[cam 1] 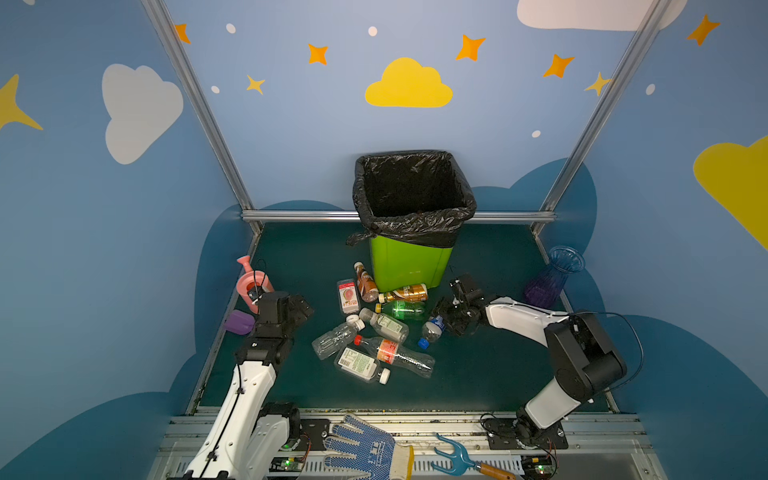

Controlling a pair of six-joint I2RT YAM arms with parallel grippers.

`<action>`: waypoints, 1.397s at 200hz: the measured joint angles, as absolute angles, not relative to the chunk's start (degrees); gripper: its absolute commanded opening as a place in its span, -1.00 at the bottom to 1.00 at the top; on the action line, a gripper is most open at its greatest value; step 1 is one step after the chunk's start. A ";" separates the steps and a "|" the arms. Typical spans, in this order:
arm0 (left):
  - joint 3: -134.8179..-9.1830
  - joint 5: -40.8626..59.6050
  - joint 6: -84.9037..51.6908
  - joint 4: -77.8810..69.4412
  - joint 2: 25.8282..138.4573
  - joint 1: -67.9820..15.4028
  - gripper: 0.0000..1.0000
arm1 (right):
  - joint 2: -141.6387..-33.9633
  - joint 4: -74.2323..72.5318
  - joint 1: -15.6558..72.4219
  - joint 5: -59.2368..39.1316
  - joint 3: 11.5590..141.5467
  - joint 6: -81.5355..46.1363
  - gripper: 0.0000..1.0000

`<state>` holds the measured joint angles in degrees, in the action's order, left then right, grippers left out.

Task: Throw the plastic bottles in the bin
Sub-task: 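Lower the left gripper to the pile while the right gripper grasps the blue-label bottle, then lift the blue-label bottle over the bin with the right gripper and release it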

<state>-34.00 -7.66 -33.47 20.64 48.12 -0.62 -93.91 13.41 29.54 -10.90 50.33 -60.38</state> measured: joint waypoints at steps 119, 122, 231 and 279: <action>-34.00 -7.14 -34.96 20.34 49.43 0.64 1.00 | -76.38 18.81 14.22 -6.50 62.59 -52.25 -0.04; -34.00 -7.16 -35.00 20.34 49.54 0.71 1.00 | -75.46 19.03 13.43 -6.02 63.96 -51.51 -0.04; -33.23 -2.90 -37.78 19.49 53.54 2.26 1.00 | -83.90 15.25 12.97 -5.41 116.44 -40.12 0.42; -33.08 -1.83 -36.82 20.36 49.87 2.28 1.00 | -107.20 29.89 20.38 -12.88 129.36 -34.13 0.87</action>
<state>-33.08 -1.83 -36.82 20.36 49.87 2.28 -107.20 29.89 20.38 -12.88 129.36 -34.13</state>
